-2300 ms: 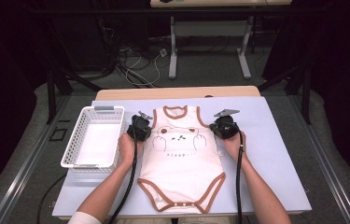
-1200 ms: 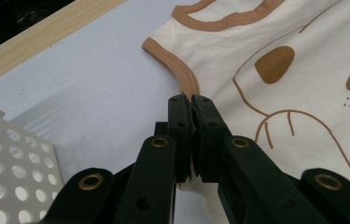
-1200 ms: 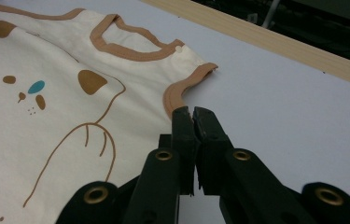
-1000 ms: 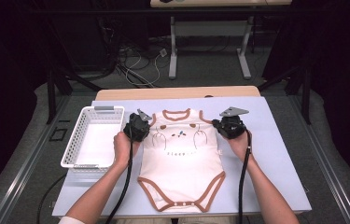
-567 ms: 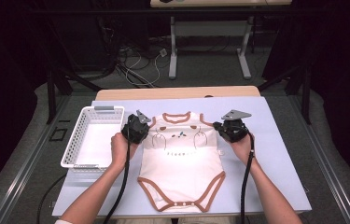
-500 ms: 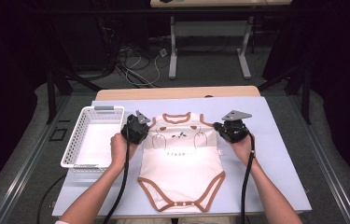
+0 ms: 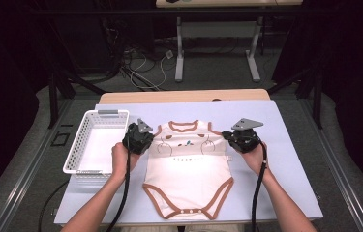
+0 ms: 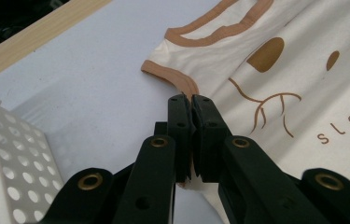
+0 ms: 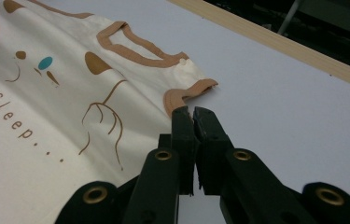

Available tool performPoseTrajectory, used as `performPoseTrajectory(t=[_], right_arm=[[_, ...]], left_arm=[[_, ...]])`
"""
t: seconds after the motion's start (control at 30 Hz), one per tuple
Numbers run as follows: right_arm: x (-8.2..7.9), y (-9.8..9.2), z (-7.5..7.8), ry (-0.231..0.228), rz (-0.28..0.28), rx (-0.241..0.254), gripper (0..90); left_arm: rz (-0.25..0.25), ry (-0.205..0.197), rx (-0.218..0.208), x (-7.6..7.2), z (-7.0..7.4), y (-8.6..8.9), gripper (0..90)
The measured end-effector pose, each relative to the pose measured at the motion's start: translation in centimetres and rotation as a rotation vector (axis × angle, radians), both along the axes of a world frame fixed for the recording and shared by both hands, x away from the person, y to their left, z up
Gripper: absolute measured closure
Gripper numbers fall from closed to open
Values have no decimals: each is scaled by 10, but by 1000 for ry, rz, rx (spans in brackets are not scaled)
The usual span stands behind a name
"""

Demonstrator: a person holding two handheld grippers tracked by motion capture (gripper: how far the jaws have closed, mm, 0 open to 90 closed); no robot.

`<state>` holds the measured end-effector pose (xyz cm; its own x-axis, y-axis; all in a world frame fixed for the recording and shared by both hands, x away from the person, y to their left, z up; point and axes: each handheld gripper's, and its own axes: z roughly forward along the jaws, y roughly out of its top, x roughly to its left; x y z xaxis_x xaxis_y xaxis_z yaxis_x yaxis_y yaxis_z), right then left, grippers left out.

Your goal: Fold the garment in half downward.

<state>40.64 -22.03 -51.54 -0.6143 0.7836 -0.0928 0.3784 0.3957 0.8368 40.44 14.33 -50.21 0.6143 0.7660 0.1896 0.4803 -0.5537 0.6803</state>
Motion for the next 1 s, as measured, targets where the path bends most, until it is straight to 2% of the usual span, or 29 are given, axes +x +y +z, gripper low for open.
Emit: performPoseTrajectory(t=[0.2, 0.3, 0.4, 0.47, 0.53, 0.6, 0.63, 0.67, 0.8, 1.0], right_arm=[[-9, -1, 3, 7, 19, -7, 866], [-13, -1, 2, 13, 33, -17, 863], [-17, 0, 1, 21, 41, -25, 862], [-19, 0, 0, 25, 50, -32, 859], [-22, 1, -1, 29, 58, -40, 857], [-24, 1, -3, 31, 63, -43, 856], [-24, 1, -3, 31, 63, -43, 856], [-26, 1, -4, 39, 68, -51, 854], [-30, 1, -6, 53, 77, -72, 852], [-36, 2, -9, 81, 99, -104, 847]], left_arm=[[-4, 23, -17, -7, 0, 2, 865], [-16, 46, -10, -9, -1, 3, 864], [-20, 49, 1, -11, -3, 2, 864], [-26, 55, 44, -14, -6, 0, 863], [-26, 43, 89, -16, -7, -4, 861], [-34, 41, 116, -18, -7, -6, 861], [-34, 41, 116, -18, -7, -6, 860], [-41, 36, 140, -20, -8, -8, 859], [-48, 38, 161, -25, -11, -10, 858], [-71, 65, 195, -32, -17, -13, 856]])
